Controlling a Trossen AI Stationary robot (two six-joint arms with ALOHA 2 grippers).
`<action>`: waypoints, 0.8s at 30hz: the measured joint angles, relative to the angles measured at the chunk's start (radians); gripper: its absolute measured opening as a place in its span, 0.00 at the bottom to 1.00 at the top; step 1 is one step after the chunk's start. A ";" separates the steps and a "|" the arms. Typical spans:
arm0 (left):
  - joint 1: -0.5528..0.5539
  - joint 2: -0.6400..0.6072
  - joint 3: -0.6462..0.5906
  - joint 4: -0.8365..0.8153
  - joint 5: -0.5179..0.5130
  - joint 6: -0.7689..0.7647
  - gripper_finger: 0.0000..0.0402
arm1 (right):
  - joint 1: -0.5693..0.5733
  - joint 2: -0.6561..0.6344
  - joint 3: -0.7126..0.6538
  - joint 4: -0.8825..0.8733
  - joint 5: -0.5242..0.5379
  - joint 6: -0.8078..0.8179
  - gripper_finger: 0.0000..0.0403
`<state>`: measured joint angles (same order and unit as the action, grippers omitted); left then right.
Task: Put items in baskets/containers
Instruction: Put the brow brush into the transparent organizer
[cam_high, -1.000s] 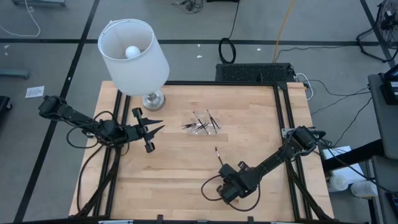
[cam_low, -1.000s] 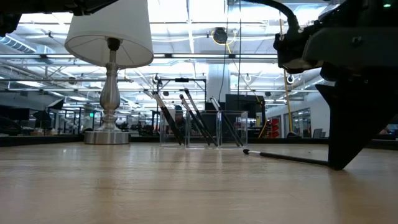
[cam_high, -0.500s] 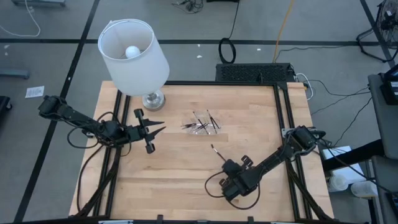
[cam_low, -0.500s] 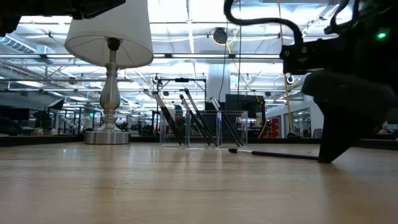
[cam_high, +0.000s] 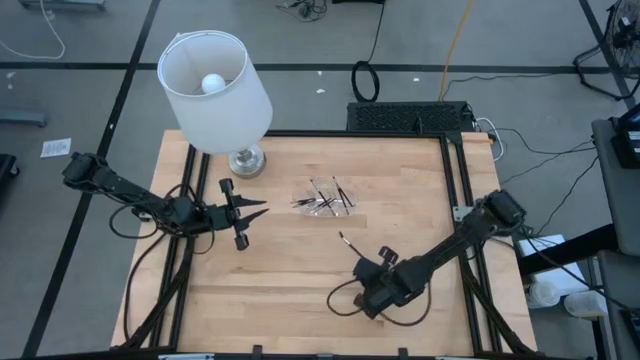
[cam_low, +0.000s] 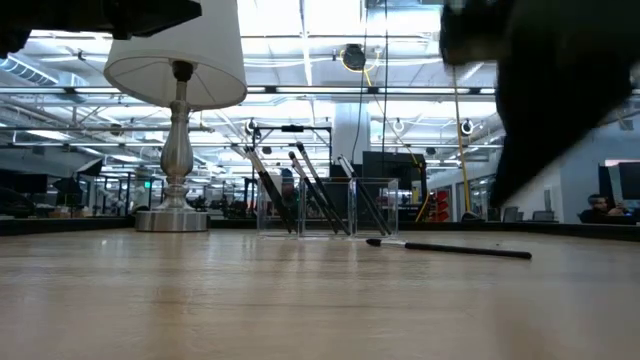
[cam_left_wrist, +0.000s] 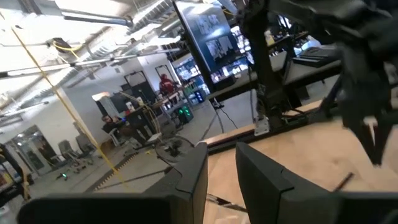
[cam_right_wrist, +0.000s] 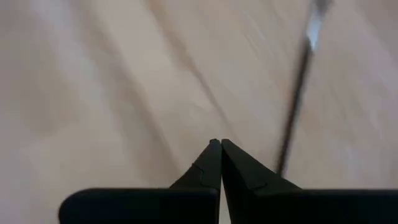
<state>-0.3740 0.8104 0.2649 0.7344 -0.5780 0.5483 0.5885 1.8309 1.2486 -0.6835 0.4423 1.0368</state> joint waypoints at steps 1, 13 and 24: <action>-0.003 0.000 0.000 -0.007 0.000 -0.007 0.23 | -0.004 -0.023 0.000 0.027 0.030 -0.057 0.00; -0.040 0.000 0.000 -0.070 -0.057 -0.080 0.23 | -0.282 -0.237 0.003 0.113 0.168 -0.371 0.00; -0.054 0.001 0.000 -0.119 -0.060 -0.075 0.23 | -0.347 -0.166 -0.018 0.164 0.155 -0.483 0.00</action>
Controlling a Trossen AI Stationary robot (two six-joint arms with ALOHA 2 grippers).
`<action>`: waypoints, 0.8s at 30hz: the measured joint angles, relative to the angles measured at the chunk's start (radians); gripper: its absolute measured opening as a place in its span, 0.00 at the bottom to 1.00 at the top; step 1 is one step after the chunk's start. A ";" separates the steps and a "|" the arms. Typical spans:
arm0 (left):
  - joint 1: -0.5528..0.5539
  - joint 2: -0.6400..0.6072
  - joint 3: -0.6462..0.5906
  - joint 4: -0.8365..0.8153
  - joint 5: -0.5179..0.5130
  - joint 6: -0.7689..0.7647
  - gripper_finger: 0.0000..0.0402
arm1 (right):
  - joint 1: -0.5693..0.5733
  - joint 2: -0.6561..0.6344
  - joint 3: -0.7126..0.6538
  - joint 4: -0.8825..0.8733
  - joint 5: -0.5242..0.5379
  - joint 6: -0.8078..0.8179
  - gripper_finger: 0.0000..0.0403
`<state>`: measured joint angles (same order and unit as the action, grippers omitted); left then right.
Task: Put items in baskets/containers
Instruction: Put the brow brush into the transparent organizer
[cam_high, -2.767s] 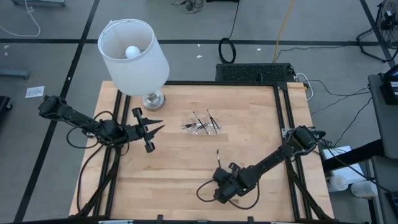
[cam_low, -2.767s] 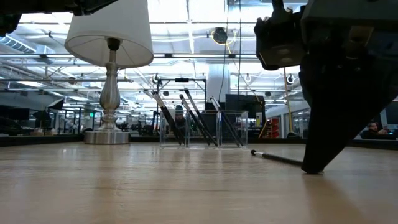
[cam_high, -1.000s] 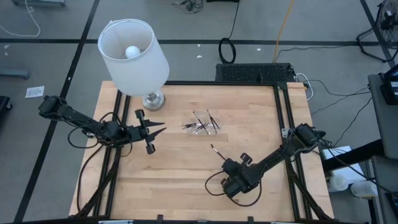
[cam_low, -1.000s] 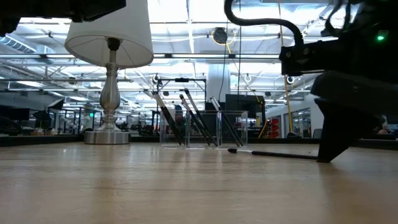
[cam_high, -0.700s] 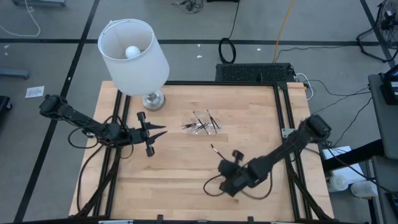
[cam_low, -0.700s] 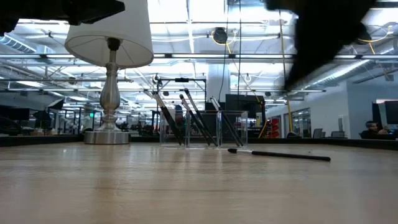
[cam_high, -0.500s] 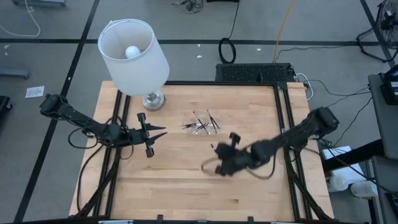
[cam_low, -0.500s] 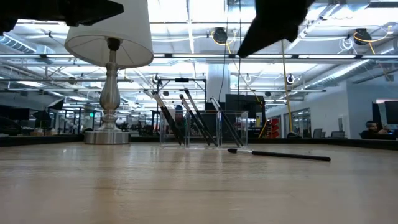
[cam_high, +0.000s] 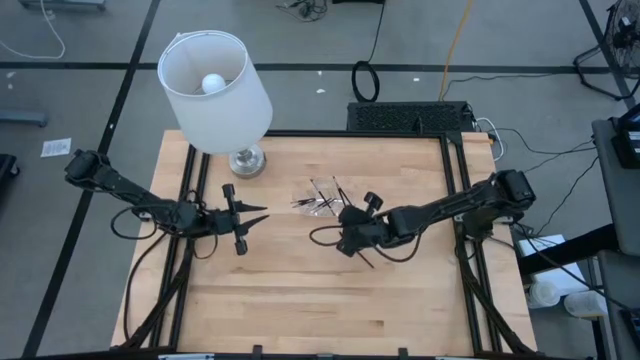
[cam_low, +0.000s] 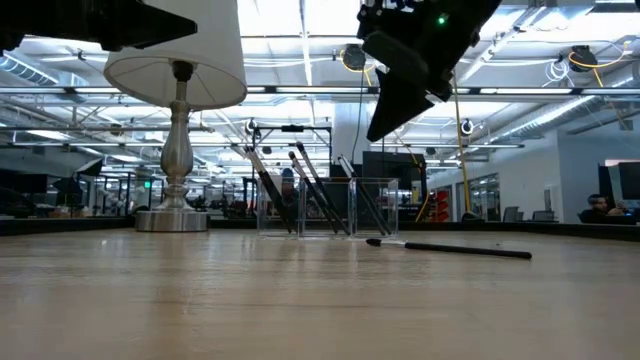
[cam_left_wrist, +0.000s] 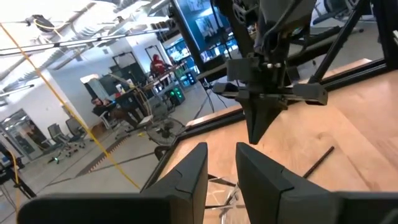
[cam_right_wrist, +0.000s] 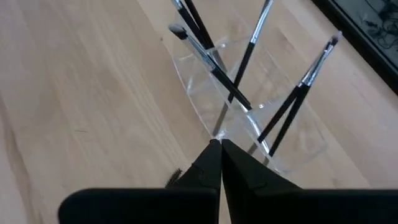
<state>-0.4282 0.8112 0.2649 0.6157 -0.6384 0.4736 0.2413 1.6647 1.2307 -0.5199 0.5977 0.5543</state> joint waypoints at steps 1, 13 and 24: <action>0.000 0.000 0.000 0.000 0.000 0.001 0.23 | 0.000 0.000 0.000 0.007 0.000 0.001 0.01; 0.001 0.000 0.000 0.089 -0.002 0.067 0.23 | 0.047 -0.001 0.000 0.038 0.008 -0.021 0.24; 0.001 0.000 0.000 0.091 0.001 0.066 0.23 | 0.076 -0.001 0.001 0.022 -0.076 0.184 0.44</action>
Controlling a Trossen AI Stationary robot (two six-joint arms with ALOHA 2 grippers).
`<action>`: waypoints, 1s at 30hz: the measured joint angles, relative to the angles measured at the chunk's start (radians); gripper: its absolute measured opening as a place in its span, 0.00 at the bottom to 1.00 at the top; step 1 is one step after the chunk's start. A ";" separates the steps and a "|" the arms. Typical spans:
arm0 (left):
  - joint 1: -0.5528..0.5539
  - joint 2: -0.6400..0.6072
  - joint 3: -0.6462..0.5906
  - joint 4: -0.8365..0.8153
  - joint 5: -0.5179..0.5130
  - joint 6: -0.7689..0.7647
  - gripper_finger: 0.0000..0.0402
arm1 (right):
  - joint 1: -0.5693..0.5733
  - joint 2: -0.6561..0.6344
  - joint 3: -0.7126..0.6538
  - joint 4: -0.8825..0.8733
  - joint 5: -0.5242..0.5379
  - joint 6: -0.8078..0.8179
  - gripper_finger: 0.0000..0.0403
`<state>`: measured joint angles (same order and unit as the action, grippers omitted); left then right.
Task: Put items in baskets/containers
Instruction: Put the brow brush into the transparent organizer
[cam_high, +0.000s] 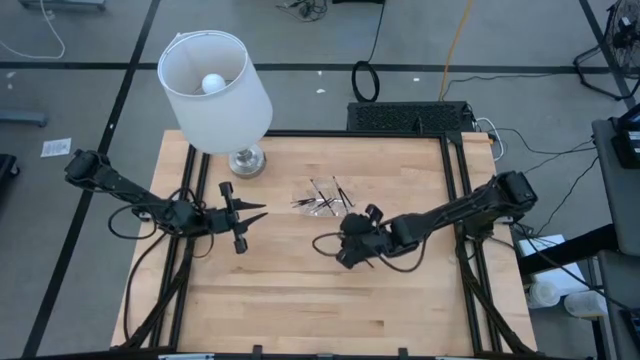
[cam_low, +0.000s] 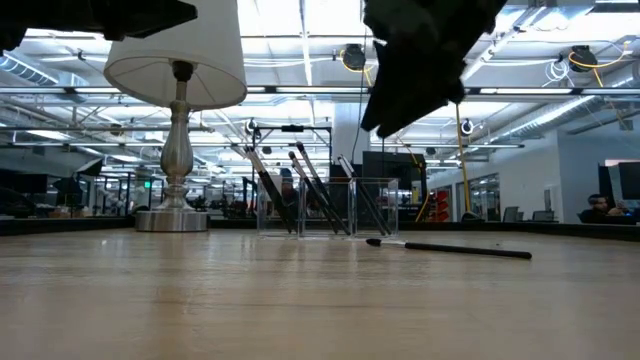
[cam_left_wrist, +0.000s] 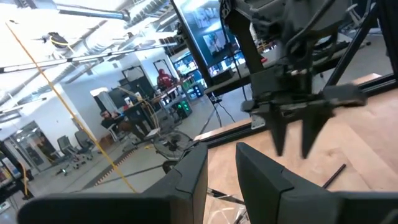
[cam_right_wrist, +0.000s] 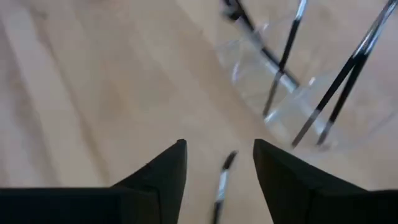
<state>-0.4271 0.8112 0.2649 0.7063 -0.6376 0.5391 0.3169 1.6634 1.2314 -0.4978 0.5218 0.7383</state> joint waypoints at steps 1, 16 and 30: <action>0.000 0.000 0.000 0.000 0.000 0.007 0.23 | 0.016 0.000 0.000 -0.010 0.002 0.030 0.44; 0.001 0.000 0.000 0.022 0.002 0.004 0.23 | 0.027 0.028 -0.197 0.058 0.026 0.343 0.47; 0.000 0.000 0.000 -0.004 0.003 -0.026 0.23 | -0.032 0.026 -0.248 0.213 -0.079 0.271 0.52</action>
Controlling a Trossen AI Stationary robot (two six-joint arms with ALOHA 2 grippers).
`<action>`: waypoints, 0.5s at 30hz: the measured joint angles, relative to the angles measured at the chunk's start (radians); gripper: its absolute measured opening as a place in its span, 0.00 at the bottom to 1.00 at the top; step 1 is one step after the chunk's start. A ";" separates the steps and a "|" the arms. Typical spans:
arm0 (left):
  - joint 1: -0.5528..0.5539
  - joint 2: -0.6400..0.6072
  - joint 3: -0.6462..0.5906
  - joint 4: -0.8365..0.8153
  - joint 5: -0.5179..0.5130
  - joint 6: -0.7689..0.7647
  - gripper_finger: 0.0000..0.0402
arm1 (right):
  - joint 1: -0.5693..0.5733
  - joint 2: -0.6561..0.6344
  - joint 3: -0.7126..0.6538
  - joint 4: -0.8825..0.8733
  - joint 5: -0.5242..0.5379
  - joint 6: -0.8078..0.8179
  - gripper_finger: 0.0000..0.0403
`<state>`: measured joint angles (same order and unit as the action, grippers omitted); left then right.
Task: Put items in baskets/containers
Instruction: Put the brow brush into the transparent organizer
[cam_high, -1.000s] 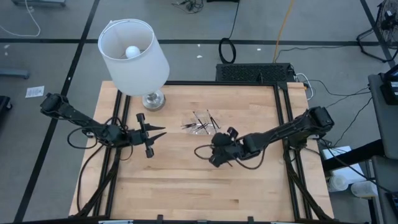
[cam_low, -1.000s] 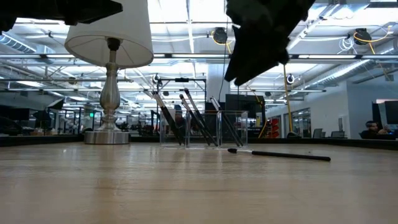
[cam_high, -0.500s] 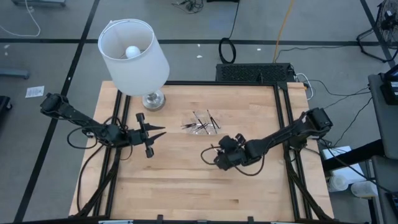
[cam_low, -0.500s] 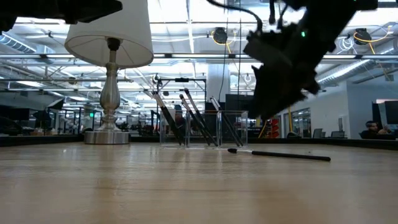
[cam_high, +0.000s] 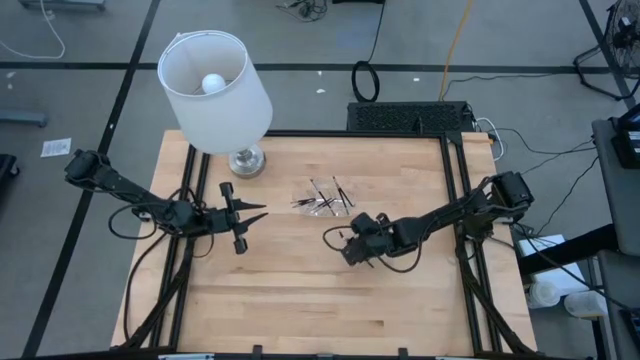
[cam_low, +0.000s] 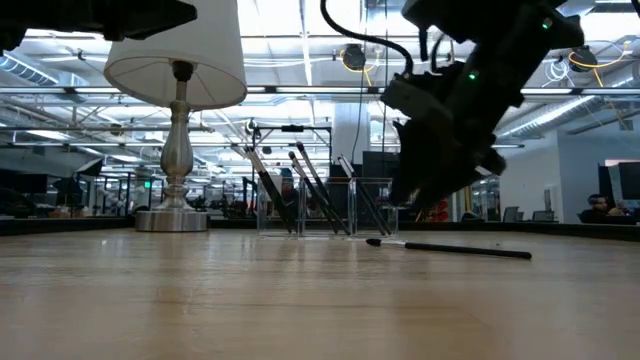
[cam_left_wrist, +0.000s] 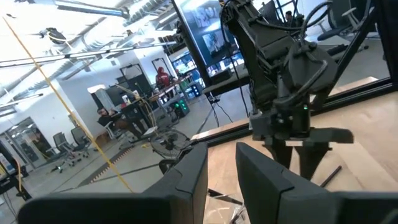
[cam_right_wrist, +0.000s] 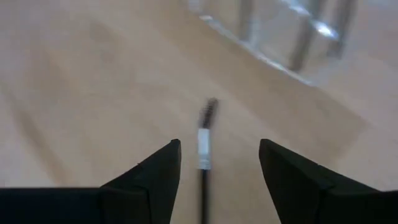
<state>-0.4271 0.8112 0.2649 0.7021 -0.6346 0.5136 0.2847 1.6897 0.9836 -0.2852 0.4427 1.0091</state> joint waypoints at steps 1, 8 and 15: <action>0.000 0.000 0.000 0.000 -0.001 0.000 0.23 | -0.003 0.000 0.000 0.020 -0.022 -0.035 0.52; 0.000 0.000 0.000 0.000 -0.003 -0.001 0.23 | -0.006 0.000 0.001 0.023 -0.052 -0.085 0.51; 0.000 0.000 0.000 0.000 -0.003 -0.001 0.23 | -0.006 0.042 0.001 0.026 -0.065 -0.122 0.51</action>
<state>-0.4271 0.8112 0.2649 0.7025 -0.6373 0.5129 0.2782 1.7313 0.9843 -0.2588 0.3778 0.8869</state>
